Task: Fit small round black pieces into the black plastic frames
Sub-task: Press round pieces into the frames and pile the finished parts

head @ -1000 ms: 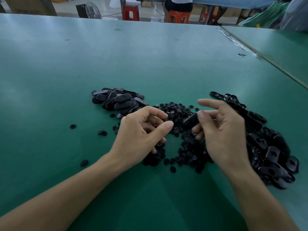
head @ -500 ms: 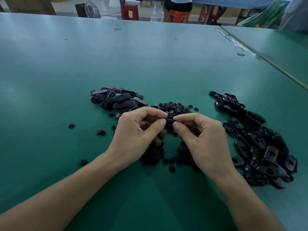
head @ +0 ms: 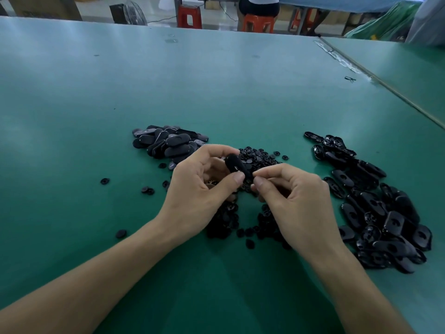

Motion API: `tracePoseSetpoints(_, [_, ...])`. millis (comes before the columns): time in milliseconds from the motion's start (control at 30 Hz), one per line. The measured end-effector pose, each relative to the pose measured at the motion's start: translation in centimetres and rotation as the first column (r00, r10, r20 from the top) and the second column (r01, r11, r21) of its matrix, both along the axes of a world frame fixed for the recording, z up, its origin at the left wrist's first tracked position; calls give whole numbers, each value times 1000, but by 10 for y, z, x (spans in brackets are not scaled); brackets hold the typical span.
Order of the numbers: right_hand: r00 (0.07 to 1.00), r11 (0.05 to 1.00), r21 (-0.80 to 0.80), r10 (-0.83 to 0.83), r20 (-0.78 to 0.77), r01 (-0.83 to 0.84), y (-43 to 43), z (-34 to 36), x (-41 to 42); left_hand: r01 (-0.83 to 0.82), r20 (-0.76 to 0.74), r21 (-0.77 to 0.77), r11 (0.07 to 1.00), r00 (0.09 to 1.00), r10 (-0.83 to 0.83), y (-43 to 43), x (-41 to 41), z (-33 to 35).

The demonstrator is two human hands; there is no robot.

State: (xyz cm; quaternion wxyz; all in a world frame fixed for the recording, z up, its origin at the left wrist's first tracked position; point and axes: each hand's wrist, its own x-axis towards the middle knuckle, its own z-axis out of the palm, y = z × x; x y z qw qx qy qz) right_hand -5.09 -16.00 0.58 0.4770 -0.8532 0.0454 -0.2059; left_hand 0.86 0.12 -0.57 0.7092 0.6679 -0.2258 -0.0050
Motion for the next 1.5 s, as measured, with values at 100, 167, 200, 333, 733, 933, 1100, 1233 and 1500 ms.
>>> tracePoseSetpoints(100, [996,939,-341,-72,-57,49,-5,-2,-1,-2,-26,-51,999,1000,0,-1,0,-1])
tracePoseSetpoints(167, [990,884,-466,-85,-110,24,-7,-3,-1,9,-46,-57,998,999,-12,-1,1,-1])
tracePoseSetpoints(200, [988,866,-501,-90,-126,15,-6,-3,-1,11,-52,-52,999,999,-13,-1,1,-1])
tracePoseSetpoints(333, [981,855,-518,-115,-157,17,-3,-1,1,-21,-48,-11,1000,999,21,-1,2,0])
tracePoseSetpoints(733, [982,849,-528,-101,-158,3,3,-1,3,-69,-25,27,997,997,69,0,5,-5])
tracePoseSetpoints(933, [982,855,-518,-115,-149,22,4,-3,2,-71,-35,30,997,997,72,0,3,-3])
tracePoseSetpoints(1100, [985,862,-506,-116,-130,35,5,-4,2,-81,-36,43,996,996,82,1,4,-2])
tracePoseSetpoints(1233, [992,886,-460,-100,-82,51,5,-3,2,-77,-37,72,994,996,80,2,3,-2])
tracePoseSetpoints(1500, [991,978,-184,-78,112,98,6,1,4,-61,-35,91,994,997,64,2,2,-1])
